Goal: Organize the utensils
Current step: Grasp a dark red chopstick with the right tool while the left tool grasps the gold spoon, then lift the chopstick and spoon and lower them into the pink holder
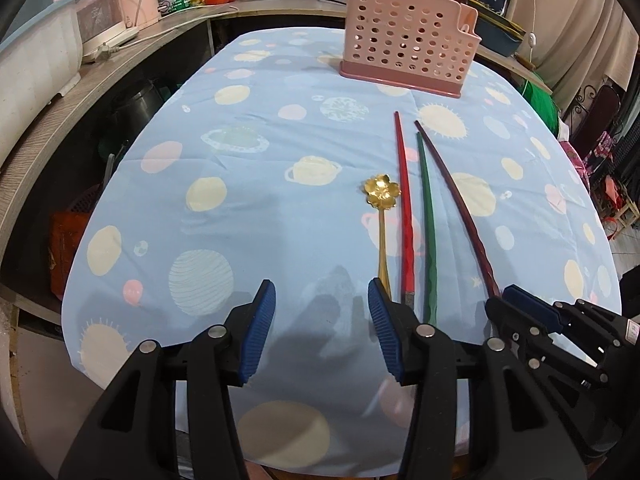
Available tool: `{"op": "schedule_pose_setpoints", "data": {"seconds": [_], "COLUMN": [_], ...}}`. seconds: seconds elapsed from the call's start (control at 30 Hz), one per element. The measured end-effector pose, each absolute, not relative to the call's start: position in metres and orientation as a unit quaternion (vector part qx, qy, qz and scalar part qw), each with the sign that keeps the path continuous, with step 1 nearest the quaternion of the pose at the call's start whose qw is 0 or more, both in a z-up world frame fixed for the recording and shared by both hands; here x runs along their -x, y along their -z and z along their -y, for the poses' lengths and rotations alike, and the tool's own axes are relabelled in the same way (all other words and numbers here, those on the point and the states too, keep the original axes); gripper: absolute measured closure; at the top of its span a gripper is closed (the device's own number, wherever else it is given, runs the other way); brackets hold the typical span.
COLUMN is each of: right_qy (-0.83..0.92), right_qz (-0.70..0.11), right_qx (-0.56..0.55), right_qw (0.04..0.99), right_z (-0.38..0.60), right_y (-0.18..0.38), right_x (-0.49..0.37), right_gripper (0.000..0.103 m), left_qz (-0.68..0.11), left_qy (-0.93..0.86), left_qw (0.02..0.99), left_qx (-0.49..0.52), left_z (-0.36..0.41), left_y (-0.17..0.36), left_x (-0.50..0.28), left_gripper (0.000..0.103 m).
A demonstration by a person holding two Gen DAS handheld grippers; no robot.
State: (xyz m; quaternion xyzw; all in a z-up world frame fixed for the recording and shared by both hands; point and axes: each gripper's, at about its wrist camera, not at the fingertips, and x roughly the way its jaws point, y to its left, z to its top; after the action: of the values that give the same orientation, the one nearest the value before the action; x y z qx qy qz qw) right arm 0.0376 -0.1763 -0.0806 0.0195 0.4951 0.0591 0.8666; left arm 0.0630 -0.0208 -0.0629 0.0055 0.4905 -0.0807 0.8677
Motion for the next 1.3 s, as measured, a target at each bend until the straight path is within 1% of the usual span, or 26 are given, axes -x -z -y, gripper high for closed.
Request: {"op": "schedule_pose_setpoints", "data": {"seconds": [0.1,0.4,0.57,0.7,0.73,0.8,0.83,1.07,1.3], "right_qy": [-0.056,-0.056,-0.055,-0.056,-0.055,-0.056,-0.056,-0.057,-0.055], "right_qz": [-0.495,-0.495,-0.495,-0.494,-0.494,-0.494,-0.494,-0.497,-0.477], "right_qx": [-0.020,-0.023,-0.022,-0.023,-0.023,-0.023,-0.023,-0.033,-0.059], "right_qw": [0.867,0.867,0.867,0.867,0.867,0.867,0.867,0.865,0.875], "right_z": [0.179,0.182,0.181,0.181,0.181,0.181,0.182,0.184,0.198], "right_y": [0.081,0.081,0.081,0.081,0.081,0.081,0.081,0.080,0.058], "right_x": [-0.037,-0.036,-0.036,-0.036,-0.036,-0.036,-0.036,-0.035,-0.032], "right_gripper": [0.095,0.095,0.095,0.095,0.095,0.095,0.095,0.096,0.096], "left_qz": [-0.493,-0.514,-0.517,-0.514,-0.514,-0.513,-0.514,-0.509,-0.486], "left_qy": [0.087,0.104,0.106,0.108,0.109,0.112,0.114,0.122,0.120], "left_qw": [0.866,0.852,0.850,0.851,0.851,0.851,0.850,0.852,0.866], "left_qx": [-0.008,-0.003,-0.002,-0.004,-0.006,-0.009,-0.008,-0.004,-0.002], "left_z": [0.025,0.032,0.033,0.033,0.034,0.034,0.035,0.034,0.030], "left_y": [0.064,0.077,0.081,0.081,0.081,0.081,0.081,0.075,0.048], "left_x": [-0.061,-0.060,-0.060,-0.060,-0.060,-0.059,-0.059,-0.058,-0.058], "left_gripper": [0.052,0.053,0.056,0.072,0.073,0.087,0.090,0.092,0.094]}}
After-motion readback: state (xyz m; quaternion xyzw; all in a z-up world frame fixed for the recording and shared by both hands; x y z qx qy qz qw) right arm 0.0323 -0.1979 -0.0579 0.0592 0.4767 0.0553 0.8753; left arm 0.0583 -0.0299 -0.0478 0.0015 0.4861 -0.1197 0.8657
